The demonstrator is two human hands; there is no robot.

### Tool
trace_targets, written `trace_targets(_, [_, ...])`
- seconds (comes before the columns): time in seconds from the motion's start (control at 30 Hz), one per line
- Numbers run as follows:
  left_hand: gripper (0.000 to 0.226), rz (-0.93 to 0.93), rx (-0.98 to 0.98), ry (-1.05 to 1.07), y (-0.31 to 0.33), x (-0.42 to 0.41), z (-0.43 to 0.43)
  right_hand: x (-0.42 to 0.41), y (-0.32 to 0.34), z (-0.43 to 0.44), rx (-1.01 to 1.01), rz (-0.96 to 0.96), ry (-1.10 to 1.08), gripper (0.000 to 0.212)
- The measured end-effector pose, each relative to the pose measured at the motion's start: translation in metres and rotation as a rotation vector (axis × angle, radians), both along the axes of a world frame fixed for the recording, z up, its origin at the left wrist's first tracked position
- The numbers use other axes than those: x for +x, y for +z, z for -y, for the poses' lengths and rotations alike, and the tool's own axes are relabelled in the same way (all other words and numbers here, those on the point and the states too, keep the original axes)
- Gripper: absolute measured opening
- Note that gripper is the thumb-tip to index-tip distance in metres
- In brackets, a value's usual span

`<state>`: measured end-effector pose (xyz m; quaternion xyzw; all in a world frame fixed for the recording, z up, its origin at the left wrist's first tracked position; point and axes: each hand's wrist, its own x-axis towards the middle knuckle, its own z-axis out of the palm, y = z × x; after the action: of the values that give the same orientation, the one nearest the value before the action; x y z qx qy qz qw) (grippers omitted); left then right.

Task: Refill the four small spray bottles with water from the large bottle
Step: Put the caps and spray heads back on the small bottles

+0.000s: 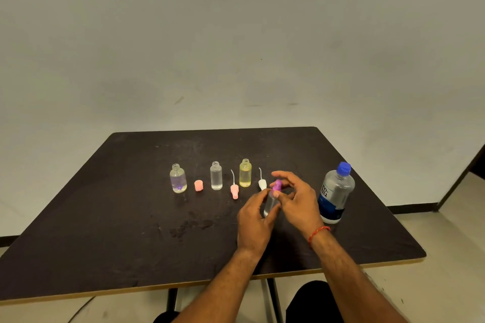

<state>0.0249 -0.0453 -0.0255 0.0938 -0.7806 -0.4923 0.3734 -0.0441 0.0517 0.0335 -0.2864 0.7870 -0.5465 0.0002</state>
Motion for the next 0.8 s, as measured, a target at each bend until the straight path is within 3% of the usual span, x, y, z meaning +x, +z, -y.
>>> trace_targets(0.17, [0.042, 0.030, -0.012, -0.010, -0.002, 0.000, 0.000, 0.002, -0.002, 0.004, -0.018, -0.014, -0.050, 0.036])
trace_targets(0.53, [0.039, 0.039, -0.009, -0.099, 0.001, -0.001, 0.000, 0.001, 0.005, -0.006, -0.044, 0.002, 0.018, 0.031])
trace_targets(0.8, [0.038, -0.003, -0.029, -0.123, 0.003, 0.004, -0.002, 0.007, 0.001, 0.000, -0.013, -0.045, -0.047, 0.025])
